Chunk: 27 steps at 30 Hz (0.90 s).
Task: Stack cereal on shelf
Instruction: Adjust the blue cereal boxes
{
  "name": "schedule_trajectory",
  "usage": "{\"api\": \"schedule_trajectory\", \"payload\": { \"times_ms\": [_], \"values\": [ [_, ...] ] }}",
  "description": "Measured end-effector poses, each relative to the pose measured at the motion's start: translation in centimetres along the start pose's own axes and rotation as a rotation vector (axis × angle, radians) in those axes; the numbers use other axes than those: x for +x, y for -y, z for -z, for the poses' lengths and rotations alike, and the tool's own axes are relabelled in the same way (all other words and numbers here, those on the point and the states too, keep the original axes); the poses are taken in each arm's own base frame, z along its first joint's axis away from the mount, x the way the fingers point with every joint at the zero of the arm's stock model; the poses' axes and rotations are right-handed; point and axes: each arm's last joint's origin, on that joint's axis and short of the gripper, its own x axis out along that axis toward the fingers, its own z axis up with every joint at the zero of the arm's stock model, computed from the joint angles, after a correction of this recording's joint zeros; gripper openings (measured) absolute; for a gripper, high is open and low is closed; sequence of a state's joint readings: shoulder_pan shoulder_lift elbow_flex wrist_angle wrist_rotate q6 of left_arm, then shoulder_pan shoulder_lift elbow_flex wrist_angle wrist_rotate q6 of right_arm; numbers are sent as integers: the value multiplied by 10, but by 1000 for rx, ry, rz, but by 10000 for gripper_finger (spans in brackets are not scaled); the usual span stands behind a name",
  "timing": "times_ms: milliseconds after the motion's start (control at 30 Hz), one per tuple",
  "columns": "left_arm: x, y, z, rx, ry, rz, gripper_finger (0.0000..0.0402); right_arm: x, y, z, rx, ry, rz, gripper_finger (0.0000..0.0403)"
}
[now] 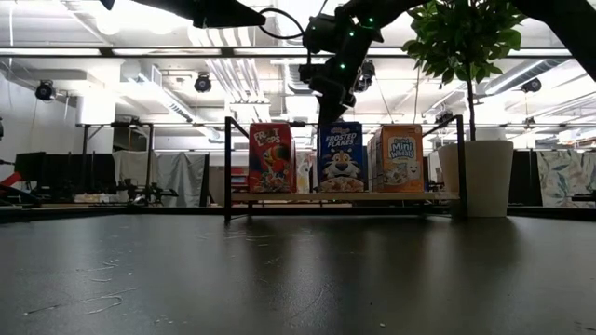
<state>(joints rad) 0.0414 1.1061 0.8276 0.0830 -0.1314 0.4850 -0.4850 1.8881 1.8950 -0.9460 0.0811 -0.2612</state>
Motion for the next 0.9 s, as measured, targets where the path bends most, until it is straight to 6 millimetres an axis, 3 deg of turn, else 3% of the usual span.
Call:
{"api": "schedule_trajectory", "payload": {
  "times_ms": [333, 567, 700, 900],
  "values": [
    [0, 0, 0, -1, 0, 0, 0, -1, 0, 2, -23, -18, -5, 11],
    [0, 0, 0, -1, 0, 0, 0, -15, 0, -5, -29, 15, 1, 11],
    [0, 0, 0, 0, -1, 0, 0, -25, -4, -4, -34, -18, -17, 11],
    [0, 0, 0, 0, -3, 2, 0, -21, -9, 8, -29, -126, -46, 11]
  ]
}}
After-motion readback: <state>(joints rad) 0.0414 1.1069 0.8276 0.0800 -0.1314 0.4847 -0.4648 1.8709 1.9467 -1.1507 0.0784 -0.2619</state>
